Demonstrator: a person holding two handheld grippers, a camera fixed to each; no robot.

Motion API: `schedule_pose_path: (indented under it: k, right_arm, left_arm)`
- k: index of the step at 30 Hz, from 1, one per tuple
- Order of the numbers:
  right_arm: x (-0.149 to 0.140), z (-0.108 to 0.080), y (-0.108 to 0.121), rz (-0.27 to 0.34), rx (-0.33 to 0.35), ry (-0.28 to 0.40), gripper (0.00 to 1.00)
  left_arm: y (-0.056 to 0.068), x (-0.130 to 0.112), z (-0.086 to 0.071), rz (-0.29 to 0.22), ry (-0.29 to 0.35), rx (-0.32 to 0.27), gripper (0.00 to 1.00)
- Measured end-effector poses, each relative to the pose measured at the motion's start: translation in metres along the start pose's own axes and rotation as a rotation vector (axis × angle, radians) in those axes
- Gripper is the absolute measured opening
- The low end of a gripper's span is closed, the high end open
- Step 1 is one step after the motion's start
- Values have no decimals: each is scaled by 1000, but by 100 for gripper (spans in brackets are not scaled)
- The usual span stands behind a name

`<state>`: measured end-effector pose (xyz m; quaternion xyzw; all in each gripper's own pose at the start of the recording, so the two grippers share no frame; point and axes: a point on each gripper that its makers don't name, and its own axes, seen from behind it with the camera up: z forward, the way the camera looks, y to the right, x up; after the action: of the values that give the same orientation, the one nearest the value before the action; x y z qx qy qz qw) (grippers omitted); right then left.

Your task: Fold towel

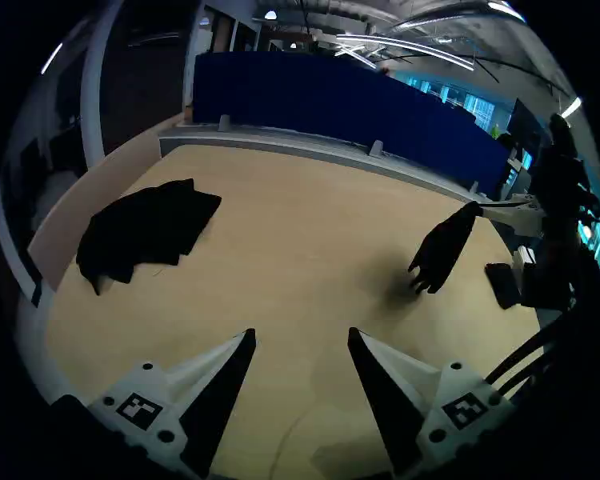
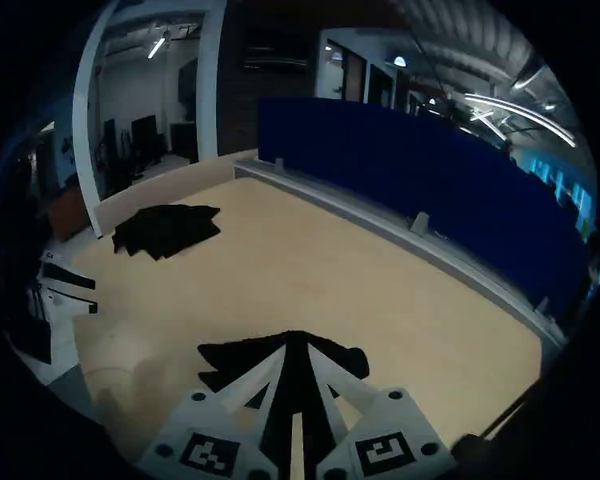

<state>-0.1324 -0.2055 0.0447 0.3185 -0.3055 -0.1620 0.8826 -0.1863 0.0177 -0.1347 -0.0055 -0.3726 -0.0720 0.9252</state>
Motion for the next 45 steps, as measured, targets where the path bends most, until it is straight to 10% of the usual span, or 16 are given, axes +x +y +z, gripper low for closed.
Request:
schedule_pose_path:
  k: [45]
  right_arm:
    - [-85, -123, 299, 130, -266, -91, 4]
  left_arm:
    - [29, 10, 22, 60, -41, 38, 85]
